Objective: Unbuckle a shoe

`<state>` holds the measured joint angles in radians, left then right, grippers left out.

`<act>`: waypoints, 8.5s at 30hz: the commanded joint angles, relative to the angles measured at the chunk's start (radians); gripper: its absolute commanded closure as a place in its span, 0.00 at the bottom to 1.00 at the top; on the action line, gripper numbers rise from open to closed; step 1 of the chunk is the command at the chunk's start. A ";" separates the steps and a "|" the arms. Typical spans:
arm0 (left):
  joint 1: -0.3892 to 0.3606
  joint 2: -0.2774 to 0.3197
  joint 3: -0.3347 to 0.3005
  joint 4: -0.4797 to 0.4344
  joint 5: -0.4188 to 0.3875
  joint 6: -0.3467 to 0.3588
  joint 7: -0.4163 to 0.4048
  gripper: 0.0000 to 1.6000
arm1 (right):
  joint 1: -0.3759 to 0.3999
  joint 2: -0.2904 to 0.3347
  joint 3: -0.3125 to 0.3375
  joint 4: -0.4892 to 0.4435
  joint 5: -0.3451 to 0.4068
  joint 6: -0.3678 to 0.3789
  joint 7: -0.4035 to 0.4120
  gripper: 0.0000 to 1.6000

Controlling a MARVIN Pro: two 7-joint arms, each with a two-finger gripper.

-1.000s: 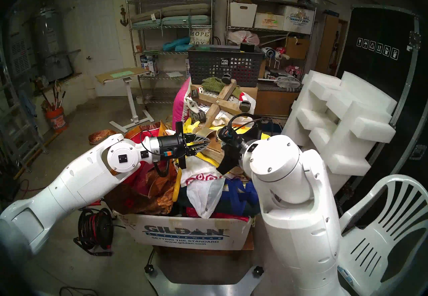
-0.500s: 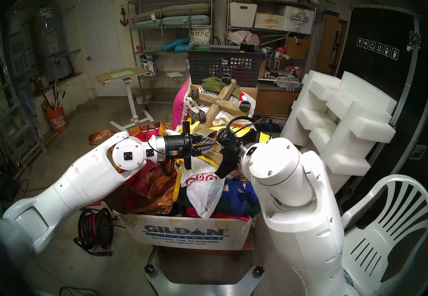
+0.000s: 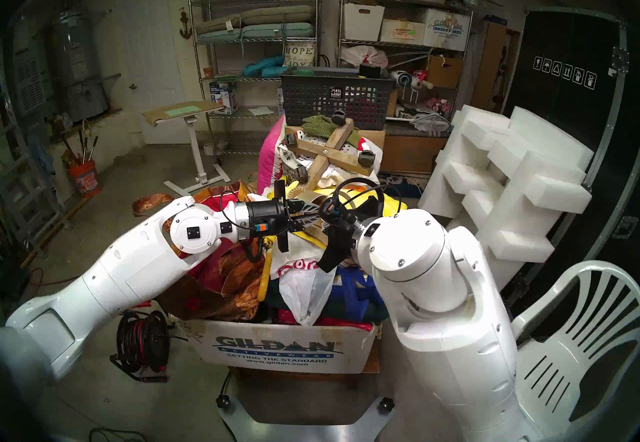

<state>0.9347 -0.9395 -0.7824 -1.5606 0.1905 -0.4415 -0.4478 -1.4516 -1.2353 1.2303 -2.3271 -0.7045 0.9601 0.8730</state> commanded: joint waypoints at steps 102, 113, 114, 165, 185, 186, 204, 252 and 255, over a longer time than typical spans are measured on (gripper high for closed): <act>0.004 0.030 -0.027 -0.077 0.076 0.017 0.097 0.54 | 0.068 -0.009 -0.084 0.017 -0.165 0.000 0.012 1.00; 0.013 0.047 -0.033 -0.099 0.068 0.013 0.095 0.55 | 0.082 -0.021 -0.115 0.038 -0.185 0.000 -0.008 1.00; 0.015 0.050 -0.033 -0.102 0.068 0.013 0.095 0.55 | 0.084 -0.023 -0.114 0.039 -0.186 0.000 -0.007 1.00; 0.022 0.085 -0.020 -0.139 0.142 0.004 0.075 0.54 | 0.096 -0.022 -0.130 0.044 -0.222 0.000 0.025 1.00; 0.031 0.069 -0.027 -0.132 0.185 0.030 0.114 1.00 | 0.079 -0.001 -0.130 0.017 -0.213 0.000 0.024 1.00; 0.032 0.069 -0.027 -0.133 0.194 0.034 0.118 1.00 | 0.076 0.002 -0.129 0.014 -0.212 0.000 0.024 0.91; 0.030 0.073 -0.032 -0.130 0.162 0.028 0.105 1.00 | 0.068 -0.004 -0.100 -0.019 -0.165 0.000 -0.008 0.62; -0.049 0.094 -0.062 -0.029 -0.068 -0.119 -0.101 1.00 | 0.118 -0.038 -0.178 0.101 -0.188 -0.050 -0.095 0.14; -0.051 0.091 -0.061 -0.027 -0.066 -0.119 -0.104 1.00 | 0.121 -0.035 -0.185 0.105 -0.204 -0.052 -0.103 0.52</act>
<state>0.9081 -0.8357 -0.8273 -1.5854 0.1348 -0.5601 -0.5574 -1.3530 -1.2723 1.0576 -2.2209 -0.8765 0.9158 0.7982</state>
